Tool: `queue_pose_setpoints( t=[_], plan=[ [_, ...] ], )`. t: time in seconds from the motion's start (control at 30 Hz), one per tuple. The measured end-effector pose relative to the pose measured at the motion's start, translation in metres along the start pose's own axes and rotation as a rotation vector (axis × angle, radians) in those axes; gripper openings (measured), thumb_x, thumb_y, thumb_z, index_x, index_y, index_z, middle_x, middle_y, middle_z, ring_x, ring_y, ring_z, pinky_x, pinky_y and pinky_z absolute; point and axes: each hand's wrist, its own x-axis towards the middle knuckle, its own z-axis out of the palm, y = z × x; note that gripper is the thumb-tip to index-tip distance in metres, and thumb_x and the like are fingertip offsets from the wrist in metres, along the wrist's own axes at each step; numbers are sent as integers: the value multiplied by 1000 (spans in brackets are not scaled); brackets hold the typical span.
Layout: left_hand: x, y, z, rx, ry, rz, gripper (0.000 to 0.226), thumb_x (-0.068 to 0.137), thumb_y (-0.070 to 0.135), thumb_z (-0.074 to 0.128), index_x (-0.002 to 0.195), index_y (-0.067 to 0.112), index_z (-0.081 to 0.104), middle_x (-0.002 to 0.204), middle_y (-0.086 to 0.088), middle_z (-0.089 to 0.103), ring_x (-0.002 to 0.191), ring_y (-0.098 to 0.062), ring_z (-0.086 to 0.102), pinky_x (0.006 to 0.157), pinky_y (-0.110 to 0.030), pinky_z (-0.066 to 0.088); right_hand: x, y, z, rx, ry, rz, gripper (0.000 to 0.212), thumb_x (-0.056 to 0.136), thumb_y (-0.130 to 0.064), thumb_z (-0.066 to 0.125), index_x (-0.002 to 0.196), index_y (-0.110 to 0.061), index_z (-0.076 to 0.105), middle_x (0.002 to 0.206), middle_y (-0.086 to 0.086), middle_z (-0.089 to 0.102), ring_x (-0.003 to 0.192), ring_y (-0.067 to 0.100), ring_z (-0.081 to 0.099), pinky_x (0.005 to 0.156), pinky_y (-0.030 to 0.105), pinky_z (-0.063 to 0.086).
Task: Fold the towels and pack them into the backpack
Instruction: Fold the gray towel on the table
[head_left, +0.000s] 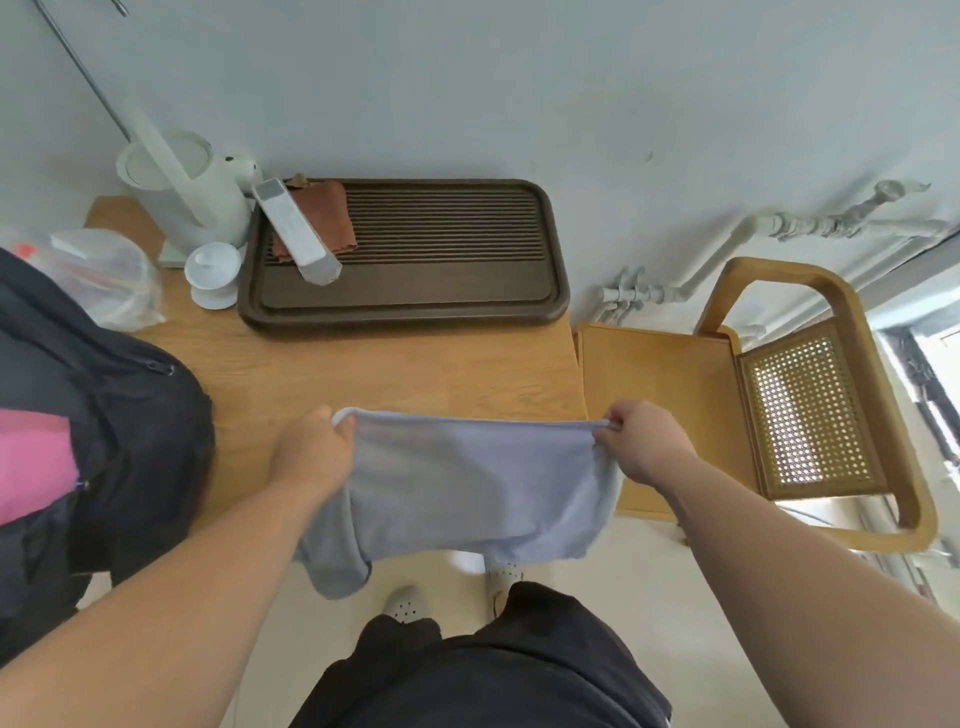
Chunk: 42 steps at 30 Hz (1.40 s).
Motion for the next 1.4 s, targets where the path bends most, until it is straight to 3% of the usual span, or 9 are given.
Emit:
queue_pose_setpoints(
  t=[0.37, 0.47, 0.53, 0.6, 0.73, 0.87, 1.03, 1.2, 1.4],
  plan=[
    [71, 31, 21, 135, 90, -106, 29, 104, 39, 43, 86, 16, 44, 90, -17, 58, 84, -37, 53, 72, -42, 42, 118, -15, -2, 146, -58, -47, 20, 95, -30, 59, 77, -22, 57, 73, -1, 59, 68, 19, 54, 52, 27, 36],
    [86, 43, 22, 162, 123, -118, 27, 105, 37, 42, 92, 13, 46, 88, -15, 53, 84, -37, 52, 70, -41, 39, 147, -22, -5, 173, -1, -68, 15, 95, -31, 59, 85, -19, 61, 77, 1, 61, 76, 24, 59, 55, 28, 39],
    [93, 51, 23, 146, 159, -134, 27, 105, 38, 43, 98, 12, 47, 89, -13, 53, 83, -34, 51, 71, -42, 41, 162, -29, -7, 169, 77, -81, 14, 95, -34, 59, 92, -20, 61, 84, 0, 61, 86, 27, 60, 63, 32, 43],
    [98, 55, 25, 104, 189, -137, 24, 102, 38, 49, 100, 14, 45, 93, -13, 56, 85, -34, 54, 73, -44, 45, 166, -34, -6, 88, 179, -87, 21, 93, -41, 59, 106, -24, 61, 108, 1, 58, 104, 28, 55, 82, 39, 47],
    [87, 59, 30, 182, 206, -123, 36, 95, 41, 59, 122, 18, 49, 121, -14, 53, 111, -38, 50, 94, -50, 44, 135, -37, 13, -58, 259, -270, 48, 90, -50, 57, 132, -28, 51, 140, 4, 40, 130, 31, 36, 110, 49, 29],
    [49, 52, 37, 285, 206, -127, 48, 96, 44, 56, 136, 21, 46, 134, -15, 46, 122, -40, 42, 104, -49, 34, 93, -37, 50, -291, 19, -588, 57, 95, -58, 47, 146, -37, 36, 164, 6, 12, 151, 33, 7, 122, 54, 10],
    [-2, 15, 41, 236, 190, -323, 52, 96, 46, 53, 141, 24, 43, 139, -12, 45, 127, -38, 40, 105, -51, 36, 78, -50, 80, -415, -142, -696, 72, 95, -67, 35, 155, -45, 2, 164, 1, -23, 150, 34, -23, 120, 62, -5],
    [-22, -32, 31, 158, 169, -543, 72, 83, 63, 62, 137, 18, 49, 133, -12, 51, 122, -38, 47, 98, -49, 45, 88, -52, 83, -520, -184, -628, 92, 85, -82, 33, 150, -49, -22, 159, -3, -37, 146, 35, -33, 116, 69, -7],
    [-16, -64, 28, -39, 54, -554, 57, 72, 51, 76, 114, 19, 55, 106, -1, 61, 92, -28, 62, 76, -42, 56, 82, -65, 82, -562, -189, -538, 101, 79, -82, 47, 151, -50, -16, 162, -4, -29, 149, 35, -26, 117, 66, -3]
  ],
)
